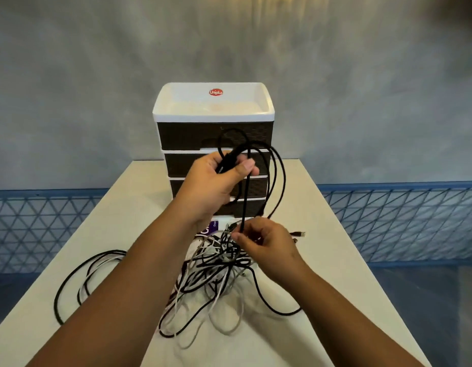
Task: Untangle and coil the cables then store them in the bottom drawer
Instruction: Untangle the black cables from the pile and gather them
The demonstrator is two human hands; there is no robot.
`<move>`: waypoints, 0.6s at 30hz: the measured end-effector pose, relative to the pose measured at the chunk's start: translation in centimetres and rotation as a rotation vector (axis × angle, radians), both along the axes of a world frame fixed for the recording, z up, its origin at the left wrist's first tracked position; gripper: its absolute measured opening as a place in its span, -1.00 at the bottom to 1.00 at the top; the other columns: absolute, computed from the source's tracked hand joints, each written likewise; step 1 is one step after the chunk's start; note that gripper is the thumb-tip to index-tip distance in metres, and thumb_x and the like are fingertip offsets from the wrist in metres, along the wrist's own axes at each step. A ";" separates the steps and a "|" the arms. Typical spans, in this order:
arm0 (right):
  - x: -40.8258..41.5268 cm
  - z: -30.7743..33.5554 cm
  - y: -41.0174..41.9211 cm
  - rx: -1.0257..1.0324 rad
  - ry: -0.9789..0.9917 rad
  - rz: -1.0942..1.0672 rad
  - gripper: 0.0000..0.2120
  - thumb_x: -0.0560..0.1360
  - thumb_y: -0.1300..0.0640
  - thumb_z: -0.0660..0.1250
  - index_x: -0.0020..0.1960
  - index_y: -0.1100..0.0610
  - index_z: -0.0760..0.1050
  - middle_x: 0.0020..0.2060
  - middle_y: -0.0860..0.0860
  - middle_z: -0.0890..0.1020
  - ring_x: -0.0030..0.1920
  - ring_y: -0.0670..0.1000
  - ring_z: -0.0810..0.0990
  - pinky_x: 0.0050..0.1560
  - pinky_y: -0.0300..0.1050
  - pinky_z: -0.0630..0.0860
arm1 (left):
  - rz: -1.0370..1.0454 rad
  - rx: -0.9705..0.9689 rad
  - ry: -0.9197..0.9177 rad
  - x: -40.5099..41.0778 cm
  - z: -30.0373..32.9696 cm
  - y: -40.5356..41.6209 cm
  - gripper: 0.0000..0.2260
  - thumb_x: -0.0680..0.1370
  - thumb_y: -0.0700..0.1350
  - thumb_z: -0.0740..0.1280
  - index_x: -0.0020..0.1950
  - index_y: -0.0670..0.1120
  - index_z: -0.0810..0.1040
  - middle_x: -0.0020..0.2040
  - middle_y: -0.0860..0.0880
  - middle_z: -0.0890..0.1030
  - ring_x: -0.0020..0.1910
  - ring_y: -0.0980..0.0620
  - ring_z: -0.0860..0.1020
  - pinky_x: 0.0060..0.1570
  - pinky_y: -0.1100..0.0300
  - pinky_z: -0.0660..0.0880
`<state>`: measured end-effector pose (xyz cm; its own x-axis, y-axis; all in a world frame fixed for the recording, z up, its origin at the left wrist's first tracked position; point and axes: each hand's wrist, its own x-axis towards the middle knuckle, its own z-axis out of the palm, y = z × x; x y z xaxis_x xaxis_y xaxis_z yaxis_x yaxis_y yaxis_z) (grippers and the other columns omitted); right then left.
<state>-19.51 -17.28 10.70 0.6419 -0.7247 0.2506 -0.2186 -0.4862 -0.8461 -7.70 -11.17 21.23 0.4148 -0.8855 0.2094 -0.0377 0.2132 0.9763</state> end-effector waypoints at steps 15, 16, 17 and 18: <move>0.6 -0.9 0.1 -0.105 0.150 -0.043 -0.78 0.48 0.01 0.45 -0.27 0.09 0.55 -0.30 -0.06 0.50 -0.28 -0.16 0.45 -0.30 -0.29 0.32 | 0.355 -0.016 0.017 4.6 -2.6 -0.1 -0.70 0.49 0.14 0.40 -0.02 -0.08 0.52 -0.46 0.18 0.43 -0.52 0.19 0.28 -0.52 0.30 0.24; 0.7 -0.5 0.1 -0.060 0.113 -0.070 -0.78 0.47 0.01 0.46 -0.28 0.09 0.55 -0.31 -0.04 0.51 -0.30 -0.14 0.45 -0.30 -0.26 0.33 | 0.359 0.030 0.017 5.0 -3.5 0.2 -0.68 0.47 0.20 0.39 -0.05 -0.03 0.50 -0.45 0.18 0.42 -0.50 0.19 0.32 -0.49 0.30 0.29; 0.7 -0.1 0.1 -0.002 0.069 -0.085 -0.79 0.46 0.02 0.47 -0.29 0.08 0.57 -0.31 -0.01 0.53 -0.32 -0.12 0.45 -0.28 -0.21 0.36 | 0.362 0.085 0.008 5.2 -4.4 0.5 -0.63 0.43 0.28 0.37 -0.03 0.00 0.49 -0.39 0.17 0.45 -0.45 0.19 0.38 -0.44 0.28 0.35; 0.7 0.4 0.1 0.068 0.019 -0.088 -0.79 0.45 0.04 0.48 -0.31 0.08 0.59 -0.31 0.01 0.55 -0.34 -0.12 0.46 -0.25 -0.16 0.39 | 0.367 0.145 -0.019 5.3 -5.3 0.8 -0.55 0.38 0.35 0.35 0.04 0.03 0.50 -0.30 0.16 0.48 -0.36 0.19 0.43 -0.37 0.24 0.41</move>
